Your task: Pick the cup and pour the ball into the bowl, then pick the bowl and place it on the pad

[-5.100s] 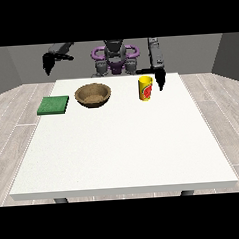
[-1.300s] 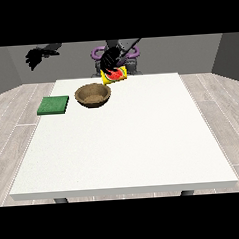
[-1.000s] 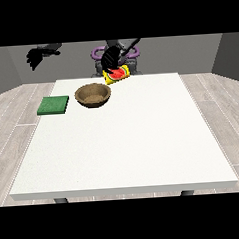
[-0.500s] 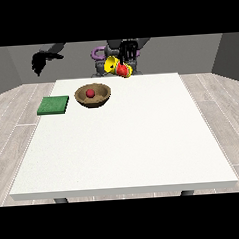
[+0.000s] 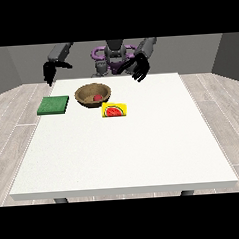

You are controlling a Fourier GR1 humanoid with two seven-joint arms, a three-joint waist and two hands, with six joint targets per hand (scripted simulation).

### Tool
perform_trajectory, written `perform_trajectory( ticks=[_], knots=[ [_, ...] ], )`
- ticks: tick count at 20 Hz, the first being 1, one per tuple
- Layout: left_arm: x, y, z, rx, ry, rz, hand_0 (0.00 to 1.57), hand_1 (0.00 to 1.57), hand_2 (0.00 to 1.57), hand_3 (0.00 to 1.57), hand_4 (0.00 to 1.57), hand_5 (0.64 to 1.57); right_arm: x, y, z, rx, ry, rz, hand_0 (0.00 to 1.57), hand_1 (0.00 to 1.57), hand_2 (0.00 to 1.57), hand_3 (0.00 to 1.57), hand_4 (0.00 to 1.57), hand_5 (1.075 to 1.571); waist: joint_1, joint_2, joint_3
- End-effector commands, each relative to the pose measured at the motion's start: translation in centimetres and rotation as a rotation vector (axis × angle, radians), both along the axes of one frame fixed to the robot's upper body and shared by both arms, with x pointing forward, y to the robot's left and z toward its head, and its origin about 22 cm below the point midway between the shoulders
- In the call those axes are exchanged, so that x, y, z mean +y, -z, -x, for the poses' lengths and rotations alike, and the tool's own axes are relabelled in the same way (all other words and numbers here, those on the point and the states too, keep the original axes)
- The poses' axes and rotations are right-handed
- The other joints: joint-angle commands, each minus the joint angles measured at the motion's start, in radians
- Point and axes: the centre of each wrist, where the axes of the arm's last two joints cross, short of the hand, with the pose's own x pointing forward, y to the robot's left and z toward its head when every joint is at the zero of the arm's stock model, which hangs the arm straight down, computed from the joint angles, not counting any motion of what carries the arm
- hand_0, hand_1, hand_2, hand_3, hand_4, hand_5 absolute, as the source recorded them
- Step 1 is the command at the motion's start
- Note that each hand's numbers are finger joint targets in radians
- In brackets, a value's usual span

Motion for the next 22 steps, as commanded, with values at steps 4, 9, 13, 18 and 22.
perform_trajectory(
  ticks=[4,9,13,18,22],
  knots=[
    [2.8,2.0,2.6,-0.087,0.201,0.337,0.0,0.0,0.0,0.0,0.0,1.565,6.3,0.5,-1.8,-0.014,0.114,-0.025,0.0,0.0,0.0,0.0,0.29,1.57,0.1,0.062,0.0148],
    [5.7,2.7,3.1,-0.116,0.253,0.368,0.0,0.0,0.0,0.0,0.0,1.563,5.5,2.3,-1.8,-0.028,0.123,-0.047,0.0,0.0,0.0,0.0,0.33,1.57,0.115,0.106,0.0175],
    [7.9,1.7,3.0,-0.073,0.263,0.37,0.0,0.0,0.0,0.0,0.0,1.565,4.5,3.7,-1.5,0.033,0.14,-0.04,0.0,0.0,0.0,0.0,0.26,1.567,0.105,0.063,0.0177],
    [9.7,1.0,2.6,-0.088,0.241,0.365,0.0,0.0,0.0,0.0,0.0,1.566,6.8,4.1,-3.2,0.061,0.126,-0.028,0.0,0.0,0.0,0.0,0.19,1.563,0.087,0.07,0.0176],
    [10.9,0.8,3.5,-0.111,0.276,0.367,0.0,0.0,0.0,0.0,0.0,1.566,4.2,4.8,-2.9,0.036,0.158,-0.058,0.0,0.0,0.0,0.0,0.12,1.563,0.13,0.107,0.0178]
  ],
)
